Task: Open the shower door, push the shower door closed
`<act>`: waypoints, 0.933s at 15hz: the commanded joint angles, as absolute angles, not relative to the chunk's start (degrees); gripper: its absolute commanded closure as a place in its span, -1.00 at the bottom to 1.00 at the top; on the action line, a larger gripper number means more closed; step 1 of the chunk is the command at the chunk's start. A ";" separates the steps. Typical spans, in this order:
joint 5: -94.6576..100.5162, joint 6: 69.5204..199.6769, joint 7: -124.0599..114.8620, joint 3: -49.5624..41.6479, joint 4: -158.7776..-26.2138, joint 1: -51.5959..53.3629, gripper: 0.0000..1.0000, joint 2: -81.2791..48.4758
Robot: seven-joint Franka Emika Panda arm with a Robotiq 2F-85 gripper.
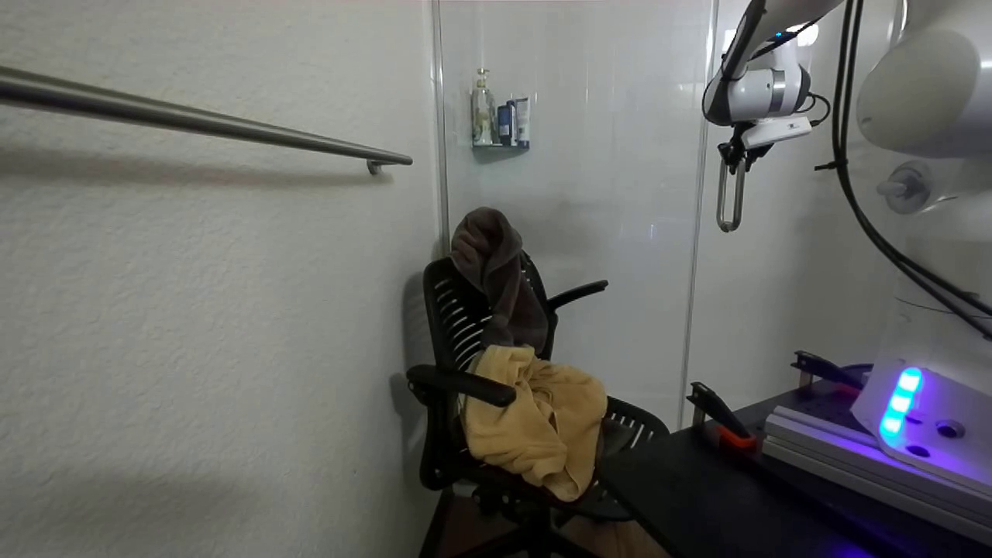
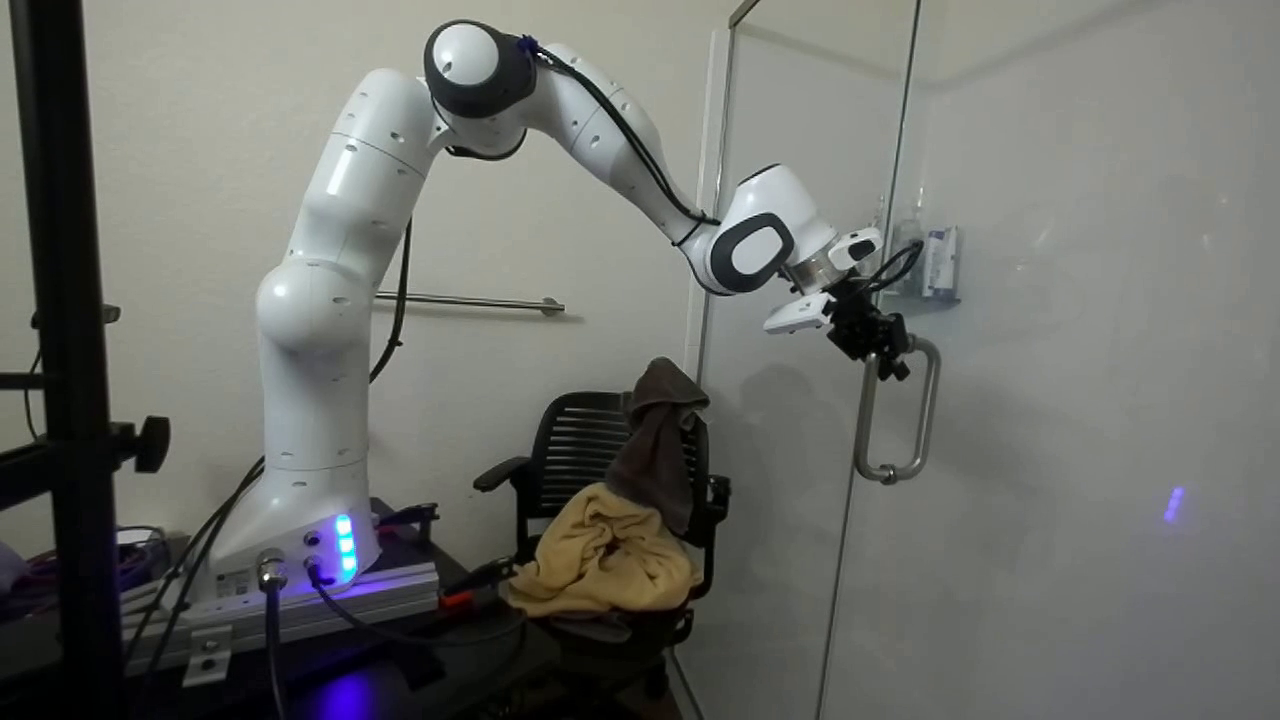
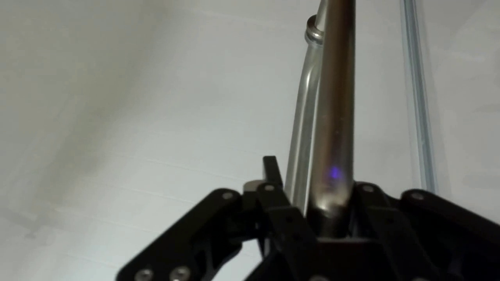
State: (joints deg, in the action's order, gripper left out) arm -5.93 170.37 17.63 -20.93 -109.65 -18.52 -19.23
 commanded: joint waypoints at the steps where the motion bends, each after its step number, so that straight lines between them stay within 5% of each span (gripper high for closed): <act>1: 0.07 170.45 13.06 -25.30 -114.54 -15.22 0.91 -15.73; 14: 28.08 158.59 -15.65 -47.76 -117.65 7.56 0.88 -12.14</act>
State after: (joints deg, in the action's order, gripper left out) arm 21.31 164.09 -14.40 -43.28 -112.89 2.55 -17.73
